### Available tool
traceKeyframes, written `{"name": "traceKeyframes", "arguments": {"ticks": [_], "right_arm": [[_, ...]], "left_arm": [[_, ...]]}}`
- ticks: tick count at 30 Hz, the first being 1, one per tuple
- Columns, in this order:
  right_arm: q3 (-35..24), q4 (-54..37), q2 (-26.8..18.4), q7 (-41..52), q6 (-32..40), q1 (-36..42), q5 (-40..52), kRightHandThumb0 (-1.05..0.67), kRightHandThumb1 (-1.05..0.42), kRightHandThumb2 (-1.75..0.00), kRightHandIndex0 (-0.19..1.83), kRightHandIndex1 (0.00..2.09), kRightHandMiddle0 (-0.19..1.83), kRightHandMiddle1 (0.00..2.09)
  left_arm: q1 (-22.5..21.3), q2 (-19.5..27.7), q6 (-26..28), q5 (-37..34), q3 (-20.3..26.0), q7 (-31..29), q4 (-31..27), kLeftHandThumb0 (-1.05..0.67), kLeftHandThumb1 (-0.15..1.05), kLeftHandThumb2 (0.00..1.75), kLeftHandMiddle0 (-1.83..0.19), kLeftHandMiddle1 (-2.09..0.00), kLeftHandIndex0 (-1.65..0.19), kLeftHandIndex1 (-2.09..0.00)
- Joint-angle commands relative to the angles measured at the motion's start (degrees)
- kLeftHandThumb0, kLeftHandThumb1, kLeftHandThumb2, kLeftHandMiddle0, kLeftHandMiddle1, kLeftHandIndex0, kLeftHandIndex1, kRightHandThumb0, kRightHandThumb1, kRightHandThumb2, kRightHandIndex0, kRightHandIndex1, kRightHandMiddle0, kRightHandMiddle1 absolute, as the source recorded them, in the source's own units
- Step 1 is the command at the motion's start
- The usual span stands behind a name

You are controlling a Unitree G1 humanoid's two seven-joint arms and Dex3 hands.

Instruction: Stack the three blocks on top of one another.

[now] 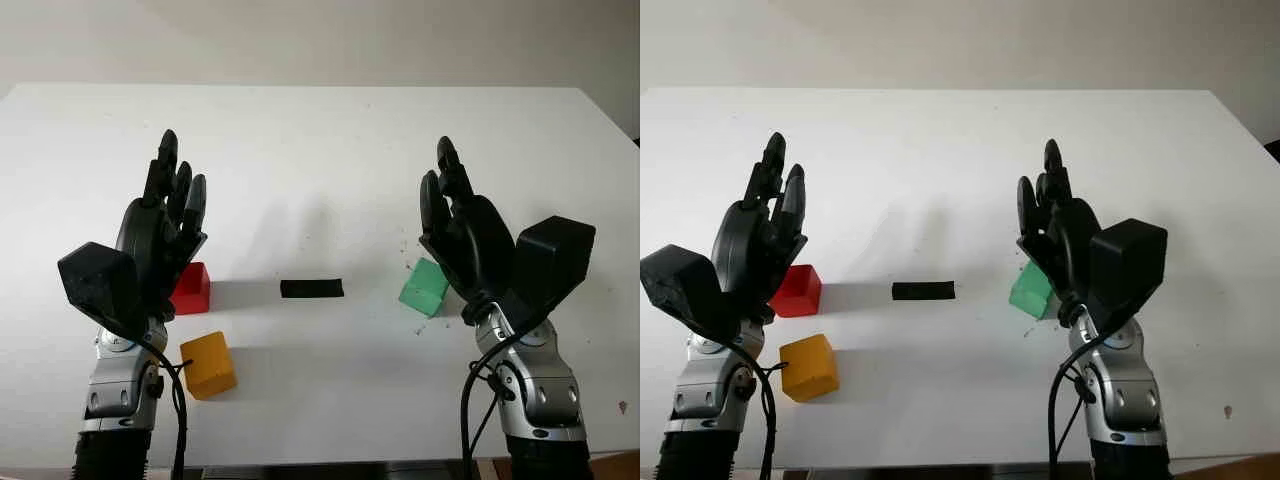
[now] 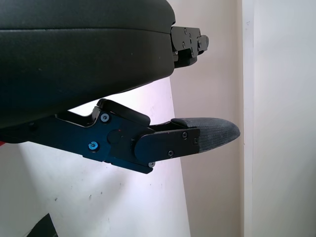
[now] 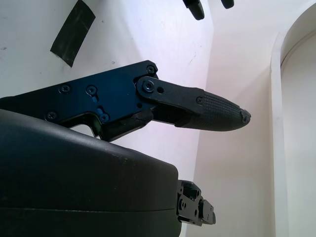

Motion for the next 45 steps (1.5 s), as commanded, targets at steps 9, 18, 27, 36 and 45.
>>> {"name": "traceKeyframes", "arguments": {"ticks": [9, 18, 27, 36, 45], "right_arm": [[-0.2, -2.0, 0.5, -0.5, 1.2, 0.2, 0.6, -0.70, -1.05, -0.65, -0.19, 0.00, -0.19, 0.00], [0.0, -1.1, 0.1, -0.3, 0.4, -0.4, -0.1, -0.71, -1.05, -0.66, -0.19, 0.00, -0.19, 0.00], [-0.1, -0.3, -0.1, 0.2, -0.5, -0.7, -0.2, -0.73, -1.05, -0.64, -0.19, 0.00, -0.19, 0.00], [0.0, -0.2, -0.1, 0.3, -1.1, -1.1, -0.5, -0.71, -1.05, -0.65, -0.19, 0.00, -0.19, 0.00], [0.2, -0.5, -0.4, 0.4, -1.0, -0.9, -1.3, -0.72, -1.05, -0.66, -0.19, 0.00, -0.19, 0.00]], "left_arm": [[0.1, 0.1, 0.5, -0.1, -0.1, -0.2, -1.7, -0.64, 1.05, 0.53, 0.06, -0.05, 0.06, -0.05], [-0.5, 0.7, 0.7, 0.0, 0.2, -0.4, -1.4, -0.65, 1.05, 0.51, 0.05, -0.06, 0.05, -0.06], [-1.8, 5.1, 0.4, 0.8, 1.0, -2.3, -3.1, -0.68, 1.05, 0.47, 0.02, -0.06, 0.04, -0.06], [-6.3, 16.2, -0.4, 3.5, 3.9, -6.6, -2.3, -0.64, 1.05, 0.32, -0.15, -0.09, -0.13, -0.12], [-5.6, 32.8, 1.8, 15.9, 3.1, -13.0, -5.8, -0.71, 1.02, 0.06, -0.26, -0.02, -0.41, -0.09]]}}
